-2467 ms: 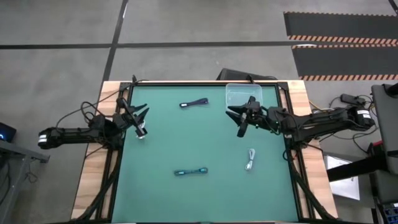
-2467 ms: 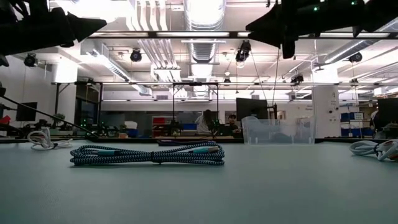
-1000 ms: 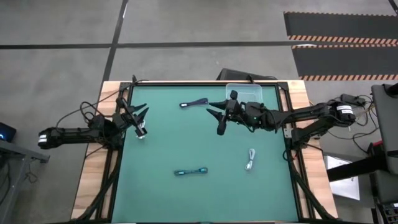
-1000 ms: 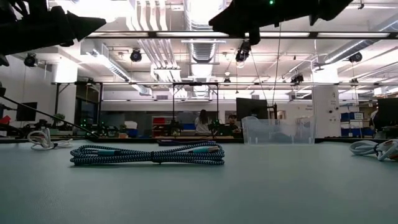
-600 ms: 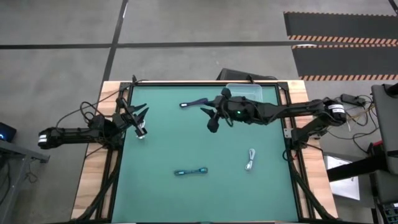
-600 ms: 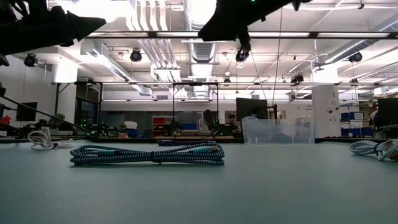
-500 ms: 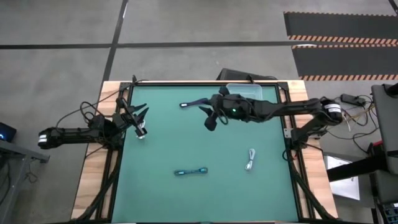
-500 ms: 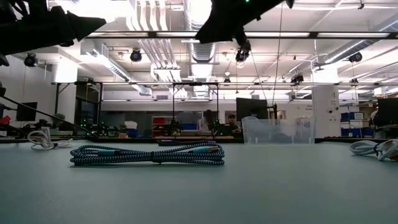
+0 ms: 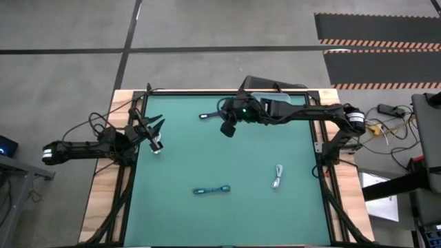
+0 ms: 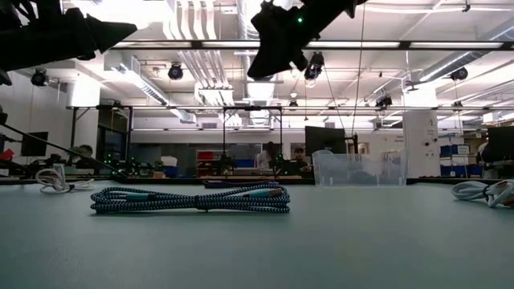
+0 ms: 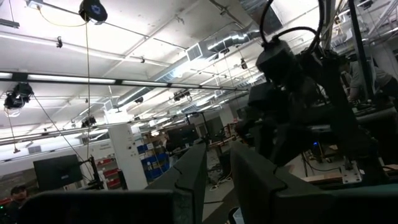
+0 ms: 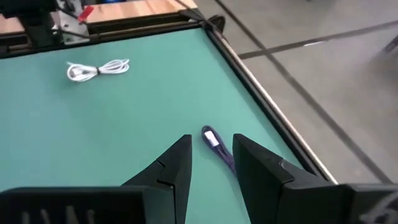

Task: Pick and place USB-C Cables
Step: Put the violet charger cable into the transparent bin

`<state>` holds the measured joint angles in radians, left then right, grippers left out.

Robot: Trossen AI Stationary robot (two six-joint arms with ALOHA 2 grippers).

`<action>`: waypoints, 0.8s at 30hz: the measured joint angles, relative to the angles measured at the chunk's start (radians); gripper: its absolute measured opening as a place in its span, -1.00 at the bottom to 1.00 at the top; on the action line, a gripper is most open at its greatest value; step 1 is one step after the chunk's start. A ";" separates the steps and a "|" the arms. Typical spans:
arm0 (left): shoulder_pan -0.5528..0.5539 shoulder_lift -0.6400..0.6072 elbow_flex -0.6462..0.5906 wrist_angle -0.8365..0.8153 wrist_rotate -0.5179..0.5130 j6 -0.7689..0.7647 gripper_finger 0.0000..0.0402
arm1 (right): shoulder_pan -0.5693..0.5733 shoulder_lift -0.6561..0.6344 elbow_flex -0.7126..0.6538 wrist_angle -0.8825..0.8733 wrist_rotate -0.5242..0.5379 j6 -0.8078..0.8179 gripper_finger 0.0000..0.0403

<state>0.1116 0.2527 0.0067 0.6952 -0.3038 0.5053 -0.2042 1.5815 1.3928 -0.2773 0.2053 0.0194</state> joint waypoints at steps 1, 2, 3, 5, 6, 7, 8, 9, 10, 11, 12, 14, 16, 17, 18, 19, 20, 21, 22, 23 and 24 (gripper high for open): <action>0.000 0.000 0.000 0.000 0.000 0.000 -0.71 | -0.007 0.006 0.004 -0.001 -0.014 -0.005 -0.47; 0.000 0.000 0.000 0.000 0.000 0.000 -0.71 | -0.015 0.008 0.007 -0.003 -0.028 -0.010 -0.47; 0.000 0.000 0.000 0.000 0.000 0.000 -0.71 | -0.023 0.012 0.007 -0.003 -0.033 -0.014 -0.47; 0.000 0.000 0.000 0.000 0.000 0.000 -0.71 | -0.034 0.018 0.007 0.000 -0.033 -0.034 -0.47; 0.000 0.000 0.000 0.000 0.000 0.000 -0.71 | -0.041 0.019 0.007 -0.002 -0.033 -0.037 -0.46; 0.000 0.000 0.000 0.000 0.000 0.000 -0.71 | -0.048 0.019 0.007 -0.006 -0.033 -0.038 -0.45; 0.000 0.000 0.000 0.000 0.000 0.000 -0.71 | -0.051 0.022 0.006 -0.005 -0.033 -0.038 -0.43; 0.000 0.000 0.000 0.000 0.000 0.000 -0.71 | -0.054 0.024 0.006 -0.002 -0.032 -0.037 -0.40; 0.000 0.000 0.000 0.000 0.000 0.000 -0.71 | -0.059 0.023 0.006 -0.003 -0.032 -0.035 -0.37; 0.000 0.000 0.000 0.000 0.000 0.000 -0.71 | -0.062 0.022 0.006 -0.003 -0.032 -0.036 -0.34; 0.000 0.000 0.000 0.000 0.000 0.000 -0.71 | -0.063 0.022 0.006 0.000 -0.031 -0.039 -0.30; 0.000 0.000 0.000 0.000 0.000 0.000 -0.71 | -0.064 0.023 0.006 0.019 -0.030 -0.050 -0.22; 0.000 0.000 0.000 0.001 0.000 0.000 -0.71 | -0.066 0.023 0.006 0.021 -0.030 -0.065 -0.16; 0.000 0.000 0.000 0.000 0.000 0.000 -0.71 | -0.066 0.026 0.007 0.023 -0.030 -0.066 -0.13; 0.000 0.000 0.000 0.000 0.000 0.000 -0.71 | -0.066 0.029 0.010 0.020 -0.030 -0.065 -0.11; 0.000 0.000 0.000 0.001 0.000 0.000 -0.71 | -0.066 0.033 0.014 0.020 -0.030 -0.064 -0.09; 0.000 0.000 0.000 0.001 0.000 0.000 -0.71 | -0.066 0.040 0.021 0.019 -0.030 -0.065 -0.07; 0.000 0.000 0.000 0.001 0.000 0.000 -0.71 | -0.066 0.047 0.028 0.019 -0.030 -0.066 -0.06; 0.000 0.000 0.000 0.001 0.000 0.000 -0.71 | -0.066 0.057 0.036 0.019 -0.030 -0.072 -0.06; 0.000 0.000 0.000 0.001 0.000 0.000 -0.71 | -0.066 0.064 0.044 0.014 -0.030 -0.081 -0.05; 0.000 0.000 0.000 0.002 0.000 0.000 -0.71 | -0.066 0.072 0.052 0.007 -0.030 -0.088 -0.05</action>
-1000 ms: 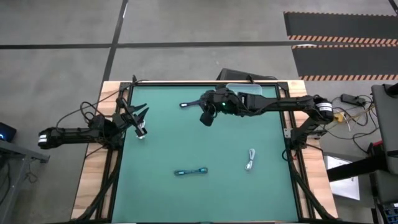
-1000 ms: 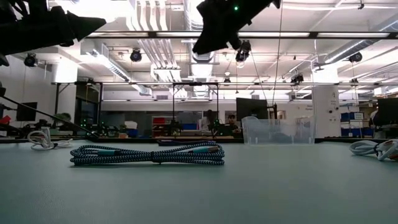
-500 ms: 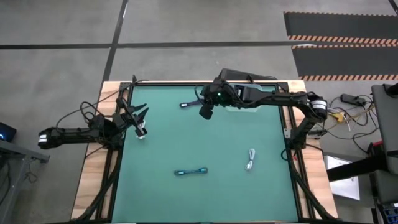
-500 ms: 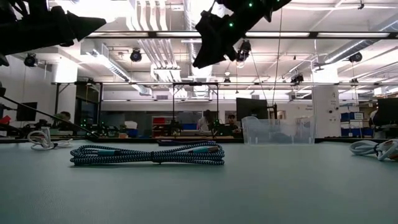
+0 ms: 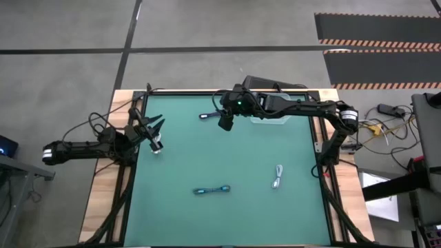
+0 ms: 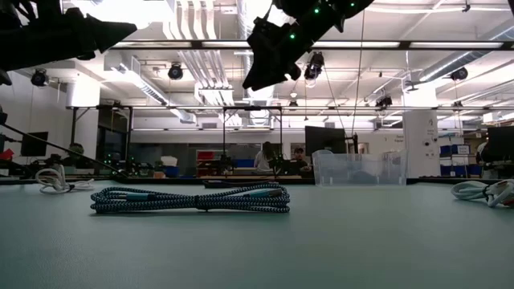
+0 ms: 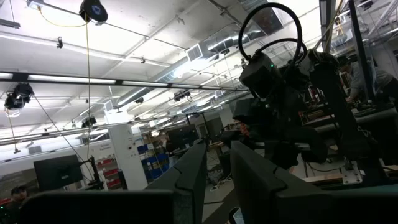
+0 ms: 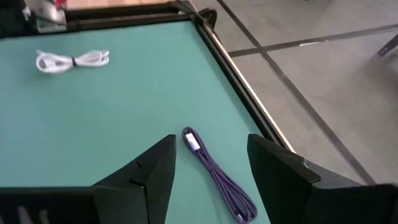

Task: Pick and place USB-C Cables
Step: Put the violet charger cable into the transparent bin

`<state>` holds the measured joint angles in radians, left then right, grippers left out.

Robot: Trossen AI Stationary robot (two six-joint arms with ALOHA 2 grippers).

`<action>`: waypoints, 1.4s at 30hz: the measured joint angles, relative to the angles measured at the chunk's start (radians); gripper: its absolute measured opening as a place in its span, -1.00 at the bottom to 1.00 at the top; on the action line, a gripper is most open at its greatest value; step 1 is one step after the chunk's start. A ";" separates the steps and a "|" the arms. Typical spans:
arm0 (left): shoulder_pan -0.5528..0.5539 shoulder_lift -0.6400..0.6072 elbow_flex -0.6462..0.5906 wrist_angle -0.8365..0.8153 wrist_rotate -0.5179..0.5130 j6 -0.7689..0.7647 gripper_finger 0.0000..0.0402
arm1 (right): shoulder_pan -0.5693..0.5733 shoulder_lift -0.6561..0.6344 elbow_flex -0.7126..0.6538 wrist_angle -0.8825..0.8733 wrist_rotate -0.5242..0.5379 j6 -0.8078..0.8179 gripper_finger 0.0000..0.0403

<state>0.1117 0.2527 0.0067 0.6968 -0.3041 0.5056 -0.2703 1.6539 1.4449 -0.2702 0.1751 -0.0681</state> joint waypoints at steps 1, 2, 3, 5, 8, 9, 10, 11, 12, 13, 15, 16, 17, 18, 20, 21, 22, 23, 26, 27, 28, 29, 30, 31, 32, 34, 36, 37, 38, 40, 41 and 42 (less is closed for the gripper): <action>0.000 0.000 0.000 0.000 0.000 0.000 -0.71 | 0.000 0.009 0.011 -0.005 0.000 -0.007 -0.05; 0.000 0.000 0.000 0.000 0.000 0.000 -0.71 | -0.001 0.016 0.022 -0.012 0.000 -0.012 -0.05; 0.000 0.000 0.000 0.000 0.000 0.000 -0.71 | -0.003 0.022 0.030 -0.023 0.000 -0.020 -0.05; 0.000 0.000 0.000 0.000 0.000 0.000 -0.71 | -0.006 0.034 0.047 -0.034 -0.001 -0.029 -0.05; 0.000 0.000 0.000 0.001 0.000 0.000 -0.71 | -0.013 0.046 0.062 -0.048 -0.017 -0.039 -0.05; 0.000 0.000 0.000 0.000 0.000 0.000 -0.71 | -0.016 0.050 0.067 -0.047 -0.022 -0.039 -0.05; 0.000 0.000 0.000 0.000 -0.001 0.000 -0.71 | -0.019 0.052 0.069 -0.047 -0.024 -0.043 -0.05; 0.000 0.000 0.000 0.001 -0.001 0.000 -0.71 | -0.020 0.055 0.071 -0.048 -0.026 -0.050 -0.05; 0.000 0.000 0.000 0.000 -0.003 0.000 -0.71 | -0.022 0.058 0.073 -0.046 -0.026 -0.057 -0.05; 0.000 0.000 0.000 0.000 -0.004 0.000 -0.71 | -0.026 0.059 0.074 -0.047 -0.026 -0.060 -0.05; 0.000 0.000 0.000 0.001 -0.005 0.000 -0.71 | -0.030 0.063 0.074 -0.049 -0.026 -0.064 -0.05; 0.000 0.000 0.000 0.001 -0.005 0.000 -0.71 | -0.030 0.065 0.074 -0.046 -0.026 -0.066 -0.05; 0.000 0.000 0.000 0.001 -0.005 0.000 -0.71 | -0.033 0.065 0.074 -0.048 -0.026 -0.066 -0.05; 0.000 0.000 0.000 0.001 -0.006 0.000 -0.71 | -0.036 0.066 0.074 -0.050 -0.026 -0.067 -0.05; 0.000 0.000 0.000 0.002 -0.009 0.000 -0.71 | -0.038 0.066 0.074 -0.049 -0.026 -0.074 -0.05; 0.000 0.000 0.000 0.002 -0.009 0.000 -0.71 | -0.038 0.066 0.074 -0.048 -0.026 -0.078 -0.05; 0.000 0.000 0.000 0.002 -0.009 0.000 -0.71 | -0.038 0.066 0.074 -0.047 -0.026 -0.081 -0.05; 0.000 0.000 0.000 0.002 -0.009 0.000 -0.71 | -0.038 0.066 0.074 -0.047 -0.026 -0.082 -0.05; 0.000 0.000 0.000 0.002 -0.009 0.000 -0.71 | -0.038 0.066 0.074 -0.048 -0.026 -0.082 -0.05; 0.000 0.000 0.000 0.003 -0.009 0.000 -0.71 | -0.038 0.066 0.074 -0.047 -0.026 -0.082 -0.05; 0.000 0.000 0.000 0.003 -0.009 0.000 -0.71 | -0.038 0.066 0.074 -0.047 -0.026 -0.082 -0.05; 0.000 0.000 0.000 0.004 -0.009 0.000 -0.71 | -0.038 0.068 0.074 -0.046 -0.026 -0.082 -0.05; 0.000 0.000 0.000 0.005 -0.009 0.000 -0.71 | -0.038 0.074 0.074 -0.041 -0.026 -0.082 -0.05; 0.000 0.000 0.000 0.006 -0.009 0.000 -0.71 | -0.038 0.079 0.074 -0.037 -0.026 -0.082 -0.05; 0.000 0.000 0.000 0.008 -0.009 0.000 -0.71 | -0.038 0.087 0.074 -0.039 -0.026 -0.083 -0.05; 0.000 0.000 0.000 0.010 -0.009 0.000 -0.71 | -0.038 0.110 0.074 -0.037 -0.026 -0.093 -0.05; 0.000 0.000 0.000 0.011 -0.011 0.000 -0.71 | -0.042 0.133 0.074 -0.040 -0.026 -0.103 -0.05; 0.000 0.000 0.000 0.011 -0.012 0.000 -0.71 | -0.044 0.142 0.076 -0.042 -0.027 -0.105 -0.05; 0.000 0.000 0.000 0.011 -0.013 0.001 -0.71 | -0.046 0.154 0.084 -0.047 -0.028 -0.108 -0.05; 0.000 0.000 0.000 0.011 -0.016 0.000 -0.71 | -0.053 0.179 0.107 -0.049 -0.030 -0.114 -0.05; 0.000 0.000 0.000 0.011 -0.019 0.001 -0.71 | -0.057 0.193 0.124 -0.057 -0.029 -0.119 -0.05; 0.000 0.000 0.000 0.011 -0.019 0.000 -0.71 | -0.061 0.210 0.145 -0.068 -0.034 -0.127 -0.05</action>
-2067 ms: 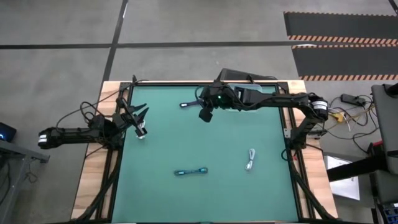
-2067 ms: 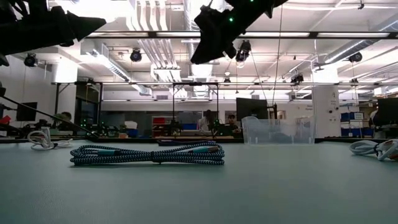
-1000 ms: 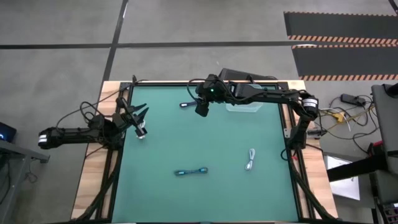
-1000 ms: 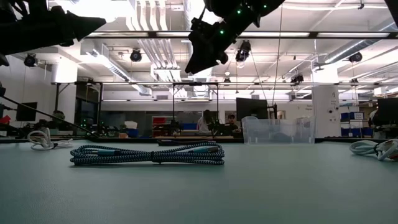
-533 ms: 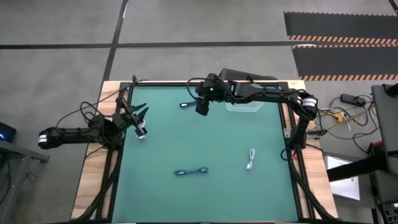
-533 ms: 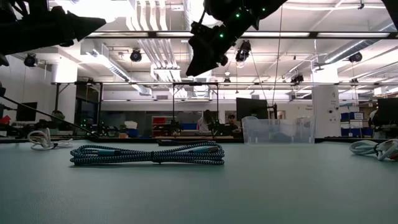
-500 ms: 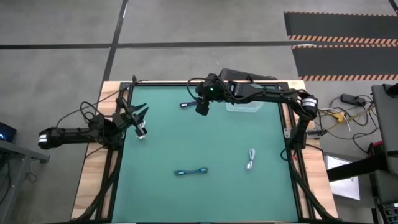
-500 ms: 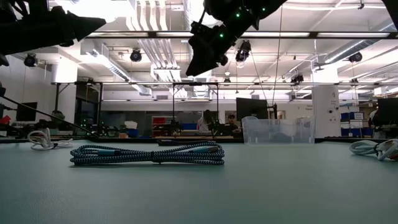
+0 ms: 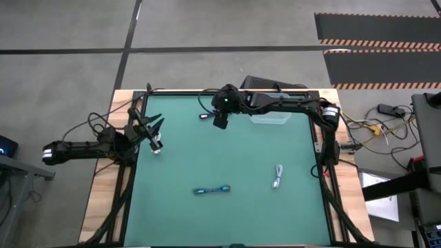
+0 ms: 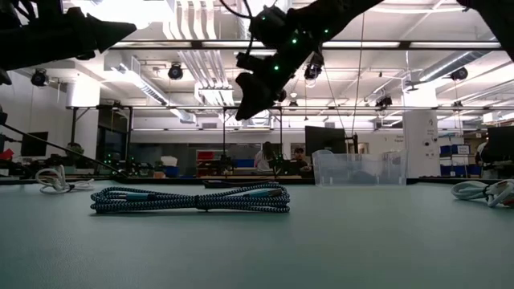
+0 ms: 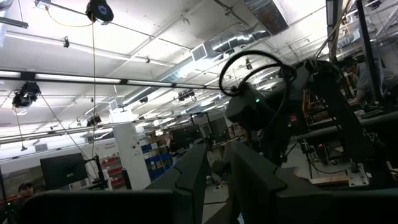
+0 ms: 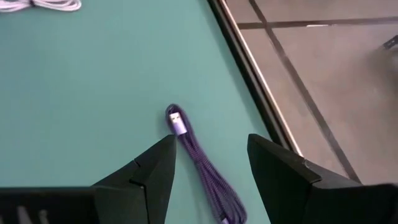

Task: Pick and place USB-C Cables
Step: Put the violet charger cable into the transparent bin

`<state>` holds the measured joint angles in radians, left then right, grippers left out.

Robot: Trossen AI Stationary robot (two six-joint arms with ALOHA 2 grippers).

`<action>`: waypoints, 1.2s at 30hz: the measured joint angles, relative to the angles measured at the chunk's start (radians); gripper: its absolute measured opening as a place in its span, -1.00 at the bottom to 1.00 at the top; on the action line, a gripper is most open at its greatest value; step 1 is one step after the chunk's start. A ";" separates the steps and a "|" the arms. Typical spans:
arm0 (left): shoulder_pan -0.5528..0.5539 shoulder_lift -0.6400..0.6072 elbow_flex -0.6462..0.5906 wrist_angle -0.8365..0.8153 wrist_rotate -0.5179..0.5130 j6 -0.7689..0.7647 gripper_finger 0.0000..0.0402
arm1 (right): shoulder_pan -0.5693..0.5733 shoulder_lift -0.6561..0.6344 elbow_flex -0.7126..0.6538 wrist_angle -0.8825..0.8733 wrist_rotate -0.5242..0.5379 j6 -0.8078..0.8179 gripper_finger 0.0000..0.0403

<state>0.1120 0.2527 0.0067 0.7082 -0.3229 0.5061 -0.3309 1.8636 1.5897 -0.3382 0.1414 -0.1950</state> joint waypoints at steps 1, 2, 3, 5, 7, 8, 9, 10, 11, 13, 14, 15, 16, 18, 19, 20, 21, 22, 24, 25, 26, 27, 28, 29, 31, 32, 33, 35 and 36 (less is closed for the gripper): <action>0.000 0.000 0.000 0.000 0.000 0.000 -0.71 | -0.005 0.016 0.023 -0.018 -0.011 -0.004 -0.05; 0.000 0.000 0.000 0.000 0.000 0.000 -0.71 | -0.009 0.036 0.047 -0.035 -0.020 -0.007 -0.05; 0.000 0.000 0.000 0.000 0.000 0.000 -0.71 | -0.012 0.056 0.073 -0.050 -0.027 -0.009 -0.05; 0.000 0.000 0.000 0.000 -0.001 0.000 -0.71 | -0.019 0.099 0.137 -0.102 -0.045 -0.027 -0.05; 0.000 0.000 0.000 0.000 -0.002 0.000 -0.71 | -0.026 0.145 0.206 -0.162 -0.052 -0.046 -0.05; 0.000 0.000 0.000 0.000 -0.002 0.000 -0.71 | -0.031 0.165 0.239 -0.192 -0.065 -0.058 -0.05; 0.000 0.000 0.000 0.000 -0.003 0.000 -0.71 | -0.037 0.188 0.271 -0.227 -0.081 -0.065 -0.05; 0.000 0.000 0.000 0.000 -0.003 0.000 -0.71 | -0.042 0.212 0.305 -0.261 -0.091 -0.071 -0.05; 0.000 0.000 0.000 0.000 -0.004 0.000 -0.71 | -0.047 0.234 0.340 -0.296 -0.099 -0.080 -0.05; 0.000 0.000 0.000 0.000 -0.004 0.000 -0.71 | -0.057 0.279 0.405 -0.382 -0.109 -0.109 -0.05; 0.000 0.000 0.000 0.000 -0.004 0.000 -0.71 | -0.062 0.299 0.436 -0.421 -0.118 -0.126 -0.05; 0.000 0.000 0.000 -0.001 -0.004 0.000 -0.71 | -0.067 0.314 0.461 -0.452 -0.125 -0.144 -0.05; 0.000 0.000 0.000 0.000 -0.004 0.000 -0.71 | -0.070 0.332 0.482 -0.482 -0.125 -0.163 -0.05; 0.000 0.000 0.000 -0.001 -0.005 0.000 -0.71 | -0.080 0.362 0.520 -0.519 -0.125 -0.183 -0.05; 0.000 0.000 0.000 -0.001 -0.006 0.000 -0.71 | -0.086 0.376 0.534 -0.531 -0.126 -0.188 -0.05; 0.000 0.000 0.000 -0.001 -0.006 0.000 -0.71 | -0.092 0.388 0.543 -0.540 -0.129 -0.191 -0.05; 0.000 0.000 0.000 -0.001 -0.007 0.000 -0.71 | -0.097 0.400 0.551 -0.543 -0.134 -0.196 -0.05; 0.000 0.000 0.000 -0.001 -0.008 0.000 -0.71 | -0.103 0.409 0.556 -0.541 -0.144 -0.200 -0.05; 0.000 0.000 0.000 -0.001 -0.008 0.000 -0.71 | -0.111 0.428 0.568 -0.542 -0.150 -0.207 -0.05; 0.000 0.000 0.000 -0.001 -0.008 0.000 -0.71 | -0.115 0.436 0.571 -0.539 -0.150 -0.209 -0.05; 0.000 0.000 0.000 -0.001 -0.008 0.000 -0.71 | -0.117 0.446 0.576 -0.540 -0.150 -0.210 -0.05; 0.000 0.000 0.000 -0.001 -0.008 0.000 -0.71 | -0.118 0.454 0.577 -0.538 -0.151 -0.210 -0.05; 0.000 0.000 0.000 -0.001 -0.008 0.000 -0.71 | -0.119 0.463 0.577 -0.538 -0.152 -0.210 -0.05; 0.000 0.000 0.000 -0.001 -0.008 0.000 -0.71 | -0.119 0.472 0.577 -0.536 -0.153 -0.213 -0.05; 0.000 0.000 0.000 -0.001 -0.008 0.000 -0.71 | -0.121 0.484 0.576 -0.532 -0.153 -0.215 -0.05; 0.000 0.000 0.000 -0.001 -0.008 0.000 -0.71 | -0.121 0.490 0.576 -0.530 -0.153 -0.216 -0.05; 0.000 0.000 0.000 -0.001 -0.008 0.000 -0.71 | -0.121 0.494 0.576 -0.524 -0.153 -0.217 -0.05; 0.000 0.000 0.000 -0.002 -0.008 0.000 -0.71 | -0.121 0.503 0.576 -0.519 -0.152 -0.217 -0.05; 0.000 0.000 0.000 -0.002 -0.008 0.000 -0.71 | -0.121 0.508 0.576 -0.515 -0.152 -0.217 -0.05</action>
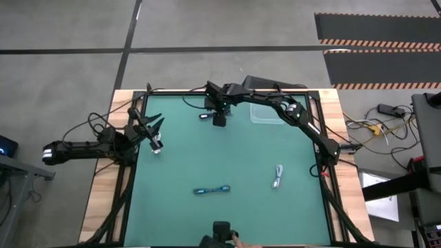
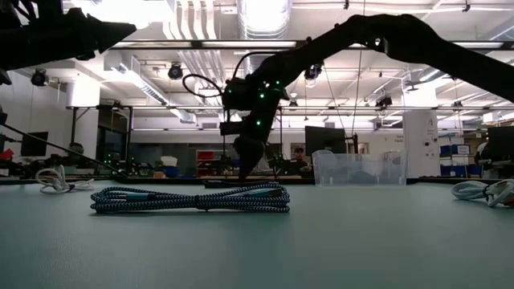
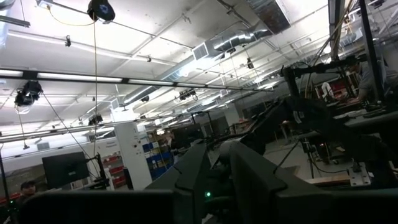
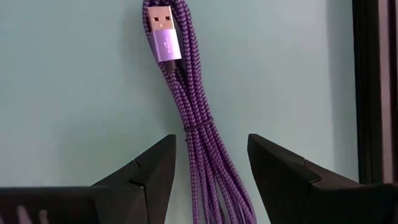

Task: Pick and place USB-C Cables
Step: Put the violet charger cable into the transparent bin

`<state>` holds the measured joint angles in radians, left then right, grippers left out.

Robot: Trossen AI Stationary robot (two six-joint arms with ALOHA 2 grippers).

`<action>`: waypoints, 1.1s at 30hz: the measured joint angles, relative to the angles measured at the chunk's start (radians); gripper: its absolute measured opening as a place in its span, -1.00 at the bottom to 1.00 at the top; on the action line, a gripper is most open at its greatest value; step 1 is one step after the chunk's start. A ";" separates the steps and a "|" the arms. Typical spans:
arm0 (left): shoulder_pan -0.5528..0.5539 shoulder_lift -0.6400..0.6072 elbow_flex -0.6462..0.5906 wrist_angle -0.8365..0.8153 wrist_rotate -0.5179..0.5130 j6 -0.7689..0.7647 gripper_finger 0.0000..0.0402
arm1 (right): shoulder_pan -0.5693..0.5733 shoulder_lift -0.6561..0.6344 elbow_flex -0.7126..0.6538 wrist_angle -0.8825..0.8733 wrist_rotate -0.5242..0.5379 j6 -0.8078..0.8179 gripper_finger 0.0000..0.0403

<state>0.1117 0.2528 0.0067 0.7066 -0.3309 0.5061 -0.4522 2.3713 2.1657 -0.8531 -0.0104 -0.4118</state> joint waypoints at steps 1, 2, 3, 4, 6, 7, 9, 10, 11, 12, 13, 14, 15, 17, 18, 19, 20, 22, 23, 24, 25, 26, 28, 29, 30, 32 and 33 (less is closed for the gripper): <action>0.000 0.000 0.000 -0.001 0.000 0.000 -0.71 | 0.000 0.003 0.000 -0.001 0.000 0.000 -0.05; 0.000 0.000 0.000 -0.001 0.000 0.000 -0.71 | 0.000 0.007 0.000 -0.001 0.000 0.000 -0.05; 0.000 0.000 0.000 -0.001 0.000 0.000 -0.71 | 0.000 0.011 0.000 0.000 0.000 0.000 -0.05; 0.000 0.000 0.000 -0.003 0.000 0.000 -0.71 | 0.000 0.013 0.000 0.002 0.000 0.000 -0.05; 0.000 0.000 0.000 -0.004 0.000 0.000 -0.71 | 0.000 0.017 0.000 0.002 0.000 0.001 -0.05; 0.000 0.000 0.000 -0.004 0.000 0.000 -0.71 | 0.000 0.019 0.000 0.004 0.000 0.000 -0.05; 0.000 0.000 0.000 -0.004 0.000 0.000 -0.71 | 0.000 0.019 -0.003 0.006 -0.001 0.000 -0.05; 0.000 0.000 0.000 -0.004 0.000 0.000 -0.71 | 0.000 0.019 -0.003 0.006 0.000 0.001 -0.05; 0.000 0.000 0.000 -0.004 0.000 0.000 -0.71 | 0.000 0.019 -0.003 0.006 -0.001 0.003 -0.06; 0.000 0.000 0.000 -0.004 0.000 0.000 -0.71 | 0.000 0.019 -0.003 0.006 -0.001 0.005 -0.07; 0.000 0.000 0.000 -0.004 0.000 0.000 -0.71 | 0.000 0.019 -0.003 0.006 -0.001 0.005 -0.10; 0.000 0.000 0.000 -0.005 0.000 0.000 -0.71 | 0.000 0.019 -0.003 0.006 -0.001 0.005 -0.13; 0.000 0.000 0.000 -0.005 0.000 0.000 -0.71 | 0.000 0.019 -0.003 0.005 -0.002 0.005 -0.16; 0.000 0.000 0.000 -0.005 0.000 0.000 -0.71 | 0.000 0.019 -0.005 0.006 -0.002 0.007 -0.25; 0.000 0.000 0.000 -0.005 0.000 0.000 -0.71 | 0.000 0.019 -0.007 0.006 -0.002 0.007 -0.30; 0.000 0.000 0.000 -0.005 0.000 0.000 -0.71 | 0.000 0.019 -0.009 0.006 -0.004 0.008 -0.36; 0.000 0.000 0.000 -0.005 0.000 0.000 -0.71 | 0.000 0.019 -0.010 0.006 -0.005 0.008 -0.41; 0.000 0.000 0.000 -0.005 0.000 0.000 -0.71 | 0.000 0.019 -0.012 0.006 -0.006 0.008 -0.52; 0.000 0.000 0.000 -0.005 0.000 0.000 -0.71 | 0.000 0.019 -0.012 0.006 -0.007 0.007 -0.58; 0.000 0.000 0.000 -0.005 0.000 0.000 -0.71 | 0.001 0.019 -0.012 0.006 -0.006 0.004 -0.63; 0.000 0.000 0.000 -0.005 0.000 0.000 -0.71 | 0.000 0.019 -0.013 0.006 -0.006 0.003 -0.68; 0.000 0.000 0.000 -0.005 0.000 0.000 -0.71 | 0.000 0.019 -0.014 0.007 -0.004 0.002 -0.73; 0.000 0.000 0.000 -0.005 0.000 0.000 -0.71 | 0.000 0.019 -0.014 0.007 -0.001 0.001 -0.81; 0.000 0.000 0.000 -0.005 0.000 0.000 -0.71 | 0.000 0.019 -0.014 0.007 -0.001 0.001 -0.84; 0.000 0.000 0.000 -0.005 0.000 0.000 -0.71 | 0.000 0.019 -0.014 0.007 -0.001 0.000 -0.87; 0.000 0.000 0.000 -0.004 0.000 0.000 -0.71 | 0.000 0.019 -0.014 0.007 0.000 0.000 -0.90; 0.000 0.000 0.000 -0.005 0.000 0.000 -0.71 | 0.000 0.019 -0.014 0.007 0.000 0.000 -0.91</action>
<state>0.1116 0.2531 0.0071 0.7019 -0.3311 0.5062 -0.4519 2.3901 2.1517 -0.8463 -0.0109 -0.4118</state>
